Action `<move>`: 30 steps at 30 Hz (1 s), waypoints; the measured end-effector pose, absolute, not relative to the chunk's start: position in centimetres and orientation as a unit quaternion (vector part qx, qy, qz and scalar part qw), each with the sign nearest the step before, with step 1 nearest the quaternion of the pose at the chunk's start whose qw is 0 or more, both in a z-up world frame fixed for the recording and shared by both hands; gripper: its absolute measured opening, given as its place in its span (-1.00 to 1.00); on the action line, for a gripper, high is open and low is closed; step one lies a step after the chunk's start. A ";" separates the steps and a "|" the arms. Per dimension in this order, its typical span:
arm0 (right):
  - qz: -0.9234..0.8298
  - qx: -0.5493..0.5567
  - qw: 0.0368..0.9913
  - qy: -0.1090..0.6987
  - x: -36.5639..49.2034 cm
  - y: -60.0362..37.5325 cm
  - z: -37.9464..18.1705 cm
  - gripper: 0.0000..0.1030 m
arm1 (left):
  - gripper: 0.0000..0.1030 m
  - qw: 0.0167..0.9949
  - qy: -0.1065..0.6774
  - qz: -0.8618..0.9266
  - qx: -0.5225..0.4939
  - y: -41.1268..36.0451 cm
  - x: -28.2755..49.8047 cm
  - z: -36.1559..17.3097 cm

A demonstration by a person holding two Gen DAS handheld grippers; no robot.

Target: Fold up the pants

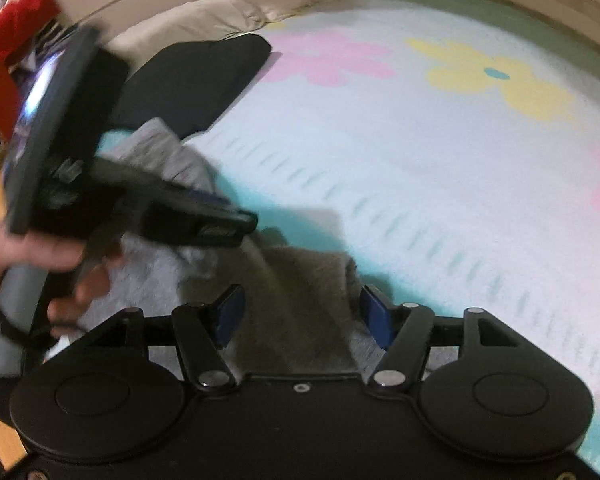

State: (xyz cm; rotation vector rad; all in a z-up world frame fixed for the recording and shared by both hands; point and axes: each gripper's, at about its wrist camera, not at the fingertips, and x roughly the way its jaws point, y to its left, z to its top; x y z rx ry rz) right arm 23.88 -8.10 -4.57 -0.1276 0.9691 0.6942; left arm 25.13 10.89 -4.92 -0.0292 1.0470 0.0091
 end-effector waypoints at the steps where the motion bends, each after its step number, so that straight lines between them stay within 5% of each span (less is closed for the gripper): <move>1: 0.331 -0.046 0.820 0.466 24.5 -8.4 -4.7 0.30 | -0.49 0.866 0.500 0.004 -0.013 10.9 25.2 -4.9; 4: 0.347 0.006 0.795 0.498 26.3 -9.0 -5.7 0.08 | -0.49 0.866 0.499 0.006 -0.014 10.9 25.1 -4.8; 6: 0.350 0.020 0.782 0.515 27.2 -9.0 -6.4 -0.32 | -0.49 0.870 0.493 0.007 -0.016 11.1 24.8 -4.2; 13: 0.344 0.048 0.769 0.536 28.5 -9.0 -7.9 -0.28 | -0.49 0.904 0.418 0.056 0.061 13.5 22.2 -0.4; 21: 0.331 0.121 0.764 0.541 29.4 -11.1 -8.4 -0.23 | -0.46 0.854 0.514 0.070 0.021 18.9 21.6 -4.4; 23: 0.324 0.124 0.768 0.538 29.5 -11.1 -8.3 -0.37 | -0.46 0.854 0.515 0.074 0.025 18.9 21.2 -4.2; 25: 0.315 0.114 0.772 0.540 29.5 -10.6 -8.3 -0.83 | -0.46 0.853 0.516 0.077 0.029 18.9 20.9 -4.2; 30: 0.256 0.098 0.815 0.510 29.5 -10.1 -6.1 -0.87 | -0.45 0.851 0.519 0.075 0.023 19.8 19.1 -4.0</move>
